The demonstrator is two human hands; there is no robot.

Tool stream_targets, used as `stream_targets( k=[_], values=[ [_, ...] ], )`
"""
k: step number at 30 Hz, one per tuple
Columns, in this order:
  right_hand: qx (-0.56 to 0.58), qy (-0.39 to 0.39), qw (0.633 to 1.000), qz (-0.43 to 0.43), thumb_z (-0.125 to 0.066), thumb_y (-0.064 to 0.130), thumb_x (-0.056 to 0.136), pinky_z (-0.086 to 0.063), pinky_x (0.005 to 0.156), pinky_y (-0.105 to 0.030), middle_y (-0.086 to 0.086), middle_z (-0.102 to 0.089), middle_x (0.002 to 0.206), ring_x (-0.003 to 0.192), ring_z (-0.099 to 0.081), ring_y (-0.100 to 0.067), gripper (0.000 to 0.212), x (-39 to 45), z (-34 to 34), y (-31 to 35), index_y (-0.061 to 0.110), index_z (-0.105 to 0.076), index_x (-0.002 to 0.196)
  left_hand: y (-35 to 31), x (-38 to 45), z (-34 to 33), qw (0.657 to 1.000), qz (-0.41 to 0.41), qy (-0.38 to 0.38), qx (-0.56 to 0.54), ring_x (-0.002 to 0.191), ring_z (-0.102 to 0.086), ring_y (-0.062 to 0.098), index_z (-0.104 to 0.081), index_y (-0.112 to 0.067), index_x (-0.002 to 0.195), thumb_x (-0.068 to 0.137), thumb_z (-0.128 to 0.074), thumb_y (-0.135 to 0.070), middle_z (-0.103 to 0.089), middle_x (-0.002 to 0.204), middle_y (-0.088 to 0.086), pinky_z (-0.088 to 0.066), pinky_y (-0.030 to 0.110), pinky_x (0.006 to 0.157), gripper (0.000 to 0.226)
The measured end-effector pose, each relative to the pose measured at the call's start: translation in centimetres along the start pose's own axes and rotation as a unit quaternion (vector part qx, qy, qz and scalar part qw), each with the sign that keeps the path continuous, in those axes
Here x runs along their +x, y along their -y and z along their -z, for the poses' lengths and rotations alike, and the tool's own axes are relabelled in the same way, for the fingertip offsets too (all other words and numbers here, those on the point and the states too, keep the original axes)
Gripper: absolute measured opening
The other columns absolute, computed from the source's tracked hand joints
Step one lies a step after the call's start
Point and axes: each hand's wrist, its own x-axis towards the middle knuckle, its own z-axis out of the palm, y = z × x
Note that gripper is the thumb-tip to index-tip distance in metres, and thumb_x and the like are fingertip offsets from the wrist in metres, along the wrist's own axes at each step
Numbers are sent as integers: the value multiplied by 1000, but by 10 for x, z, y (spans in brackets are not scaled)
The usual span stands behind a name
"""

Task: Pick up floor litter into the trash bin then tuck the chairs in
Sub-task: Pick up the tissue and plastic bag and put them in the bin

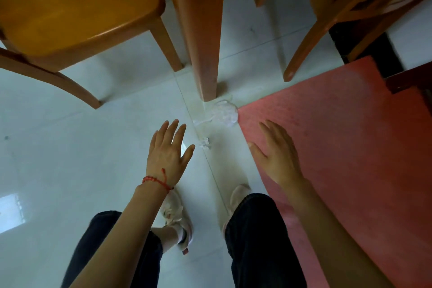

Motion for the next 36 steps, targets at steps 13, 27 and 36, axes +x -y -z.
stream_targets(
  k=[13, 27, 36],
  values=[
    [-28, 11, 998, 64, -42, 44, 87, -40, 99, -41, -15, -54, 131, 122, -50, -31, 56, 79, -208, -102, 7, -52, 127, 73, 70, -234, 999, 8, -5, -42, 127, -40, 41, -50, -3, 127, 88, -23, -56, -49, 134, 20, -33, 50, 102, 71],
    [107, -44, 990, 82, -57, 27, 89, -34, 106, -38, -10, -48, 138, 128, -42, -26, 47, 125, -296, -122, 9, -48, 131, 104, 90, -350, 985, 58, 44, -160, 124, -41, 31, -46, -7, 131, 77, -70, -33, -49, 134, 14, -31, 31, 102, 64],
    [105, -59, 988, 91, -46, 43, 88, -29, 104, -26, -9, -50, 136, 127, -41, -20, 55, 111, -301, -148, 9, -48, 131, 90, 101, -378, 971, 92, -58, -212, 87, -54, 32, -70, -8, 88, 70, -71, -4, -63, 92, 14, -38, 25, 73, 18]
  ],
)
